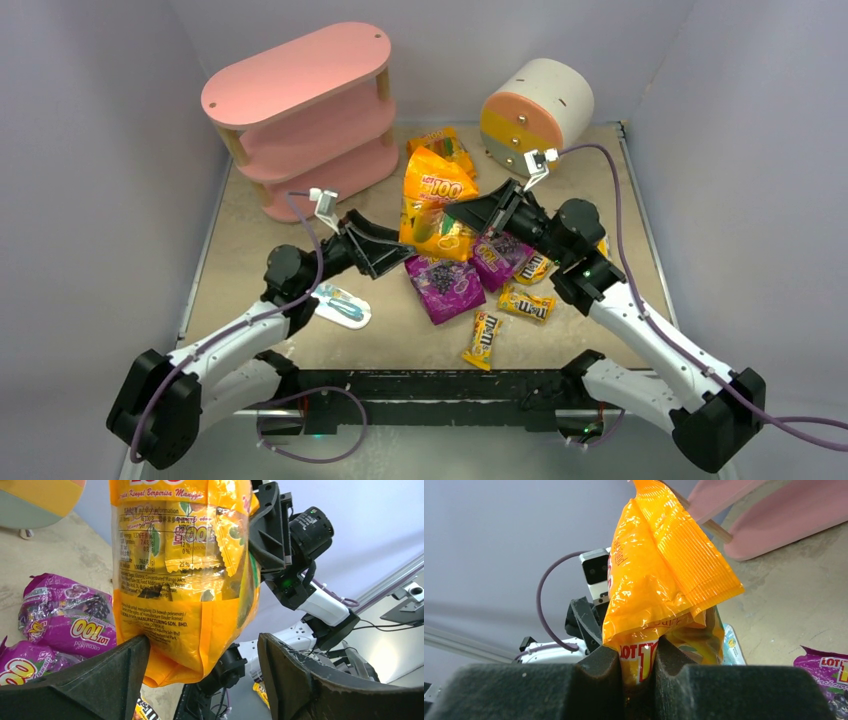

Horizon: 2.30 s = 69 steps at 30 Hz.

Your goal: Place and organize the candy bags onto the shelf

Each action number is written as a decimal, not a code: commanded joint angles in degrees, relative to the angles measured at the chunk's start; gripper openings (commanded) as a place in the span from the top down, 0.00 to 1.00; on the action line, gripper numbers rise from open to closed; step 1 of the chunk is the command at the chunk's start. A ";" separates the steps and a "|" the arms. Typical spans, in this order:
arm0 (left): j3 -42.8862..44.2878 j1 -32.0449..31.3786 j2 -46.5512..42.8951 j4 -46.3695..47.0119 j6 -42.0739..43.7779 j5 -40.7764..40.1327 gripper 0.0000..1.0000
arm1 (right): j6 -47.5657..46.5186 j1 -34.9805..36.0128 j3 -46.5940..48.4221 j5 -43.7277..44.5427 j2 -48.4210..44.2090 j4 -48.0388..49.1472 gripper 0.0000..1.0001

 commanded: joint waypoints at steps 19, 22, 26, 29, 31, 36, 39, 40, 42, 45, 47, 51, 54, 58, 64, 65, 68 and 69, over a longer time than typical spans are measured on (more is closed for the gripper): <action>7.48 -3.90 9.16 -0.76 4.30 -0.82 1.00 | -6.63 0.41 3.13 7.69 -0.50 -10.43 0.39; 5.04 -3.90 4.88 -10.87 7.77 -6.67 1.00 | -13.14 0.41 7.14 19.85 -0.67 -22.20 0.08; 1.87 -3.31 -0.53 -20.20 11.53 -17.93 1.00 | -17.29 0.41 8.50 31.76 -2.91 -28.77 0.01; -0.47 -1.17 -3.22 -22.55 12.06 -24.57 1.00 | -19.33 0.41 6.67 34.18 -6.59 -29.17 0.01; -1.31 2.19 -3.28 -23.52 11.72 -25.98 1.00 | -20.50 0.41 5.27 35.00 -9.07 -29.43 0.01; -3.24 12.42 2.56 -15.05 10.90 -24.51 1.00 | -21.72 0.36 2.44 37.81 -14.94 -30.86 0.01; -1.30 15.11 7.36 -11.28 12.11 -24.83 1.00 | -21.03 0.41 1.56 37.95 -17.26 -30.75 0.01; -0.66 15.54 8.88 -10.29 12.48 -26.85 1.00 | -21.25 0.36 1.59 37.69 -17.74 -30.95 0.01; -0.09 17.20 12.39 -5.34 12.38 -25.98 1.00 | -21.43 0.41 2.23 37.73 -18.09 -32.33 0.01; 1.82 19.42 16.90 -1.00 12.56 -25.13 1.00 | -22.15 0.41 2.82 37.97 -18.65 -33.98 0.01; 2.79 20.72 19.34 3.22 12.69 -23.08 1.00 | -22.90 0.41 2.94 37.85 -19.06 -34.33 0.01; 6.02 21.23 22.39 7.69 13.30 -18.09 1.00 | -23.81 0.41 2.64 38.56 -19.58 -34.38 0.01; 7.66 21.37 23.71 6.72 14.68 -18.25 1.00 | -23.90 0.41 2.56 38.32 -19.23 -34.15 0.01; 9.27 22.20 27.31 4.65 15.44 -22.34 1.00 | -24.22 0.41 2.71 38.86 -19.19 -34.69 0.01; 13.33 25.62 40.12 11.46 11.71 -20.91 1.00 | -24.62 0.41 3.55 38.59 -20.46 -34.93 0.01; 13.60 26.07 42.34 13.51 10.74 -20.71 1.00 | -24.59 0.41 3.55 38.30 -20.69 -34.83 0.01; 14.70 27.59 47.94 17.21 7.69 -18.57 1.00 | -24.20 0.45 3.47 37.68 -21.29 -34.69 0.01; 14.97 27.86 49.91 18.64 7.06 -17.75 1.00 | -24.14 0.41 3.51 37.65 -21.28 -34.81 0.01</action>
